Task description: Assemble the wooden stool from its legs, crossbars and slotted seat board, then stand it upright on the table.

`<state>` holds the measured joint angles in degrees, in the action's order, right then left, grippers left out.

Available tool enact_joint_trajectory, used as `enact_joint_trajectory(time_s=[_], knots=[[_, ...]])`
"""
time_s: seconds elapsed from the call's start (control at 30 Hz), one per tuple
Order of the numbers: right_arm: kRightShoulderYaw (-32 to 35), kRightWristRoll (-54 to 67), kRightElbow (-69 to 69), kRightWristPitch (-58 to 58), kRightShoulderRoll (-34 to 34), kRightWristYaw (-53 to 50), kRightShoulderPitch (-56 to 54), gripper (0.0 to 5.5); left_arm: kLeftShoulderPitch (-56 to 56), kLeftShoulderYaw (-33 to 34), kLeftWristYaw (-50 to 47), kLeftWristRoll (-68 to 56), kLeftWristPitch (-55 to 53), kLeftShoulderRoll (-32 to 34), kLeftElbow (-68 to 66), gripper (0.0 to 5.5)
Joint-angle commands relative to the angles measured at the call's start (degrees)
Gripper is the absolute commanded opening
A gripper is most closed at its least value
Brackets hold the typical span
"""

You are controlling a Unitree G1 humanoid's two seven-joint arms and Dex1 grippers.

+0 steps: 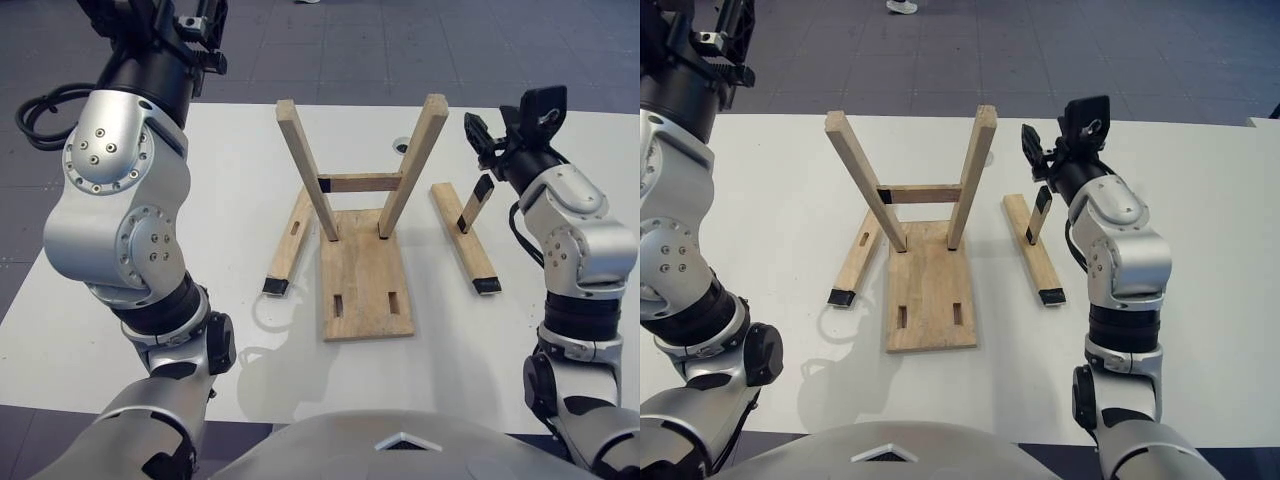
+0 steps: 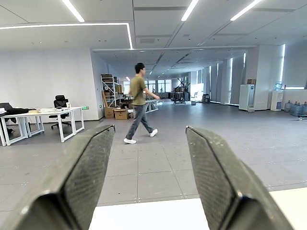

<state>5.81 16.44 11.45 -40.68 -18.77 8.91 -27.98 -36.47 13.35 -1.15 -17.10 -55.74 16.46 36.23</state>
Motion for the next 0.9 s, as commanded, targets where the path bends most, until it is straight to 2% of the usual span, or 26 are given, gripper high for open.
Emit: enact_joint_trajectory(time_s=[0.03, 0.13, 0.33, 0.47, 0.9], knots=[[2.8, 1.7, 5.0, -1.2, 2.3, -3.8, -10.9, 2.94, -0.6, -0.3, -0.5, 0.8, 0.2, 0.0, -0.5, 2.75], [3.5, 2.5, 8.0, -3.1, 2.9, -4.9, -13.2, 2.94, -0.5, -0.4, -0.8, 0.8, -0.1, -0.3, 0.0, 2.75], [-4.3, -0.8, 3.0, -6.6, 3.1, -2.5, 10.2, 2.94, -0.4, 0.0, -0.9, 0.6, -0.3, -0.3, 0.4, 2.75], [-6.3, -1.1, 3.7, -7.8, 2.6, -0.8, 16.3, 2.94, -0.5, 0.0, -1.0, 0.6, -0.3, -0.4, 0.2, 2.75], [1.5, 1.0, 7.4, -7.8, 2.2, -1.4, 0.9, 2.94, 0.8, -0.2, -1.7, 0.9, -0.2, -1.8, 1.4, 2.75]])
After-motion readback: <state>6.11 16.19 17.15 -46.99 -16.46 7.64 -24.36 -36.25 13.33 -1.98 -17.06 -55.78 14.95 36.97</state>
